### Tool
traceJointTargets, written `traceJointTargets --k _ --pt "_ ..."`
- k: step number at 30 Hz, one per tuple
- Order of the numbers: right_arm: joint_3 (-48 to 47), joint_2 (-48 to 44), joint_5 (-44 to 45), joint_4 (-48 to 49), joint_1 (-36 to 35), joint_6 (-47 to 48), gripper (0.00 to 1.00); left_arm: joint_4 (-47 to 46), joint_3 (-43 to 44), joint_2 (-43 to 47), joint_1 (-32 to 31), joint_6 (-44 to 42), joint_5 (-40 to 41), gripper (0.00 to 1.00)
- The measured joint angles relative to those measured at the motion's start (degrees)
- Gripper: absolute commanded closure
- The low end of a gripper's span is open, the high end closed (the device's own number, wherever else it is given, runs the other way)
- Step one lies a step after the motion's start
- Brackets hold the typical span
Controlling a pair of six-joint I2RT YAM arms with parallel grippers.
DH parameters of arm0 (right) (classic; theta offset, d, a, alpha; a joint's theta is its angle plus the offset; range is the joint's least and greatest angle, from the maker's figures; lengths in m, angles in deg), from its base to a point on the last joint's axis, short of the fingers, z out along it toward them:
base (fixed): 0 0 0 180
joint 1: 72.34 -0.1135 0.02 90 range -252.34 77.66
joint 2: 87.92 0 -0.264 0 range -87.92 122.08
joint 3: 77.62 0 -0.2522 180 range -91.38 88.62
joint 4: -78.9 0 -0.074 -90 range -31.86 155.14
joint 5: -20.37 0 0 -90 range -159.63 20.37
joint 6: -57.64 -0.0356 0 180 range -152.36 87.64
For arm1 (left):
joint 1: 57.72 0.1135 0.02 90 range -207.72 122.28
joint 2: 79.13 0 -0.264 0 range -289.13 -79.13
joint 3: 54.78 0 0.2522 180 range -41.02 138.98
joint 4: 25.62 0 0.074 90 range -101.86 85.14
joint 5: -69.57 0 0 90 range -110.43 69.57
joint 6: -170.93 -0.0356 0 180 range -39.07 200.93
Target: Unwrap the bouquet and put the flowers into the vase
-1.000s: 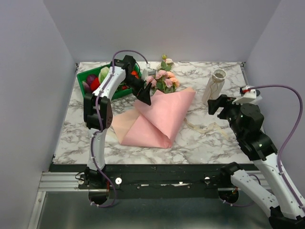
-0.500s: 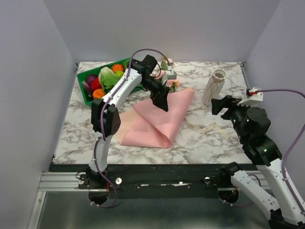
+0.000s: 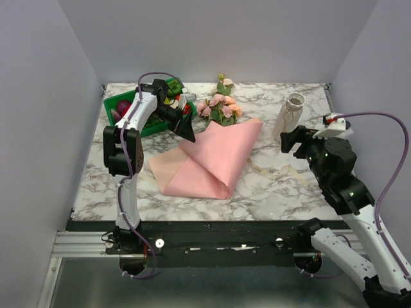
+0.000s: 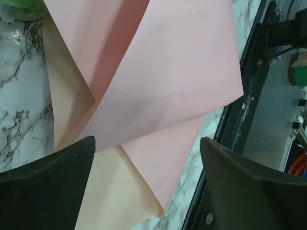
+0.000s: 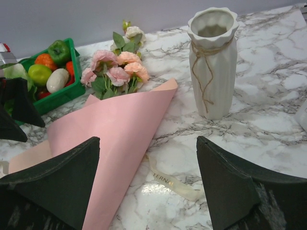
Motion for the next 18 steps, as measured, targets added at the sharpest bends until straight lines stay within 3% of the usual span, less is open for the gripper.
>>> traceJointTargets --k 11,18 --pt "0.0 -0.1 -0.6 0.0 -0.3 0.0 0.12 -4.8 0.8 -2.0 -0.6 -1.3 -0.3 0.01" --pt "0.0 -0.1 -1.7 0.1 -0.4 0.0 0.14 -7.5 -3.6 -2.0 -0.6 -1.8 0.9 0.02"
